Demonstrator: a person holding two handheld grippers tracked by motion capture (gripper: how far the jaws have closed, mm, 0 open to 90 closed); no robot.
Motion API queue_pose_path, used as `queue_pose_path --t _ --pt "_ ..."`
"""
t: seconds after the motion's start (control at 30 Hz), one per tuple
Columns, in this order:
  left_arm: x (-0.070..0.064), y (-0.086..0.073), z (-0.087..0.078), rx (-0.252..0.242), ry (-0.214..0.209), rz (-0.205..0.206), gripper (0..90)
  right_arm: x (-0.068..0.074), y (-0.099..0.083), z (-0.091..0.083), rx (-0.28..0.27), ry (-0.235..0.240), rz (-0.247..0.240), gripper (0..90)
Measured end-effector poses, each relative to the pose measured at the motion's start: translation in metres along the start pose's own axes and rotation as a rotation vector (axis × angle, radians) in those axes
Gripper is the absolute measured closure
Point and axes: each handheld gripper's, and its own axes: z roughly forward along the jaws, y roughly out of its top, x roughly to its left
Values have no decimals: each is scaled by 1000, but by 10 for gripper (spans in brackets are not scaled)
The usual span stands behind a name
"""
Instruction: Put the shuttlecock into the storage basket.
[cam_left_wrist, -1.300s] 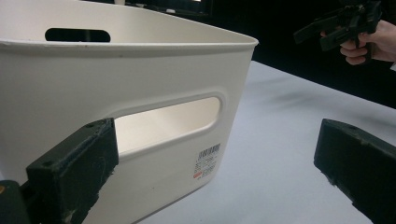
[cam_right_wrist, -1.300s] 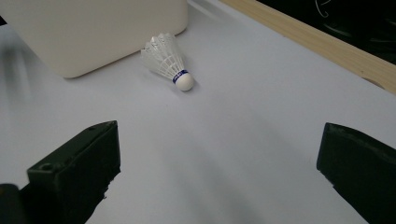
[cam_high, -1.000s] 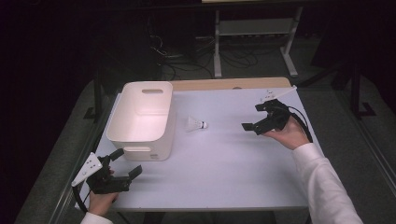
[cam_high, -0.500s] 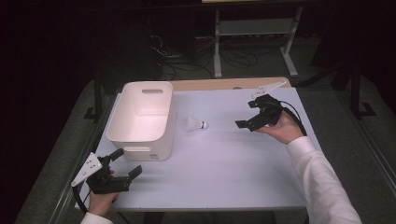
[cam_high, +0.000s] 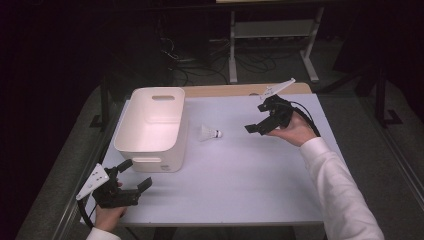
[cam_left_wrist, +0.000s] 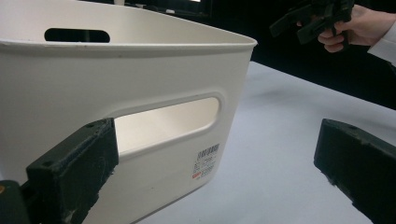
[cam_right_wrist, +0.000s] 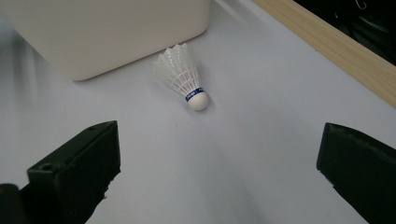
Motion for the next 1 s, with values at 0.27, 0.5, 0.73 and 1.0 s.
queue_pose_path --t 0.27,0.5,0.73,1.0 --pt "0 0 0 0 -1 -2 0 -3 15 8 25 6 -6 0" --pt "0 0 0 -1 -3 -2 0 -7 24 17 51 3 -38 0" --pt "0 0 0 0 -3 -2 0 -13 27 29 71 32 -42 0" --pt "0 0 0 2 -3 -1 0 -18 36 41 102 47 -90 0"
